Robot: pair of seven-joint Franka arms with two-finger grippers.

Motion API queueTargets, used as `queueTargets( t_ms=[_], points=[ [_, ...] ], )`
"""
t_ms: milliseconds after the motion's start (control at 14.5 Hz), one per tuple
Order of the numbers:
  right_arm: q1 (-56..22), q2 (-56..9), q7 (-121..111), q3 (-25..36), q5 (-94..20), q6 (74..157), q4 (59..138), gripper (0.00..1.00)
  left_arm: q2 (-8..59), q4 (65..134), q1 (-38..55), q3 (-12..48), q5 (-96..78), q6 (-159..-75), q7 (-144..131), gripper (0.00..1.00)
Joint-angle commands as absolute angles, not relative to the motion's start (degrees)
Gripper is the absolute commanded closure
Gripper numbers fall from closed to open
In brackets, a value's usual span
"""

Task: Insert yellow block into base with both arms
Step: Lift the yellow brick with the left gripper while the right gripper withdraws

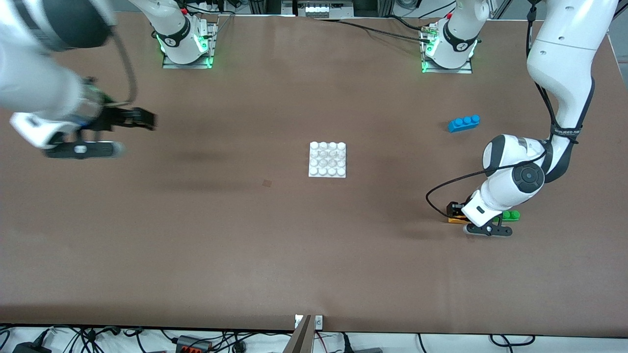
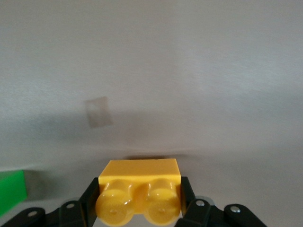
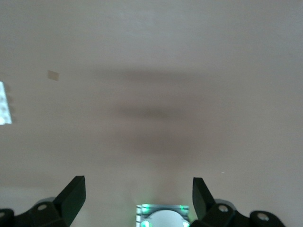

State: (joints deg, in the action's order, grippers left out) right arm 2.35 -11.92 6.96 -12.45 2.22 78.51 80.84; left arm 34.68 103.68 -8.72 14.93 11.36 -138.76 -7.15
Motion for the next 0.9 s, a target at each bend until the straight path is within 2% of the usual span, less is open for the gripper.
queueTargets(
  t_ms=[0,138,345,621,828],
  points=[
    [5.4,-5.7,4.1,-13.1,0.4,78.7,88.0,0.0,29.9,103.4,-9.0,21.6,12.0,-131.0,-8.9,0.56],
    [4.1,-1.0,3.9,-6.4,-1.9,80.1,92.4,0.0,29.1,103.0,-9.0,26.3,12.0,-130.1,-12.0,0.56],
    [0.2,0.4,-3.4,2.5,-2.7,80.2,91.9,0.0,29.7,101.8,-6.3,33.1,12.0,-130.0,-23.3,0.56],
    [0.4,0.0,-11.7,4.0,-0.7,85.9,91.4,0.0,30.1,101.7,3.8,33.1,12.7,-130.1,-35.6,0.55],
    [0.8,0.4,-11.0,4.0,-0.6,81.6,91.3,0.0,32.2,100.3,9.6,32.8,12.8,-130.6,-40.4,0.54]
  ],
)
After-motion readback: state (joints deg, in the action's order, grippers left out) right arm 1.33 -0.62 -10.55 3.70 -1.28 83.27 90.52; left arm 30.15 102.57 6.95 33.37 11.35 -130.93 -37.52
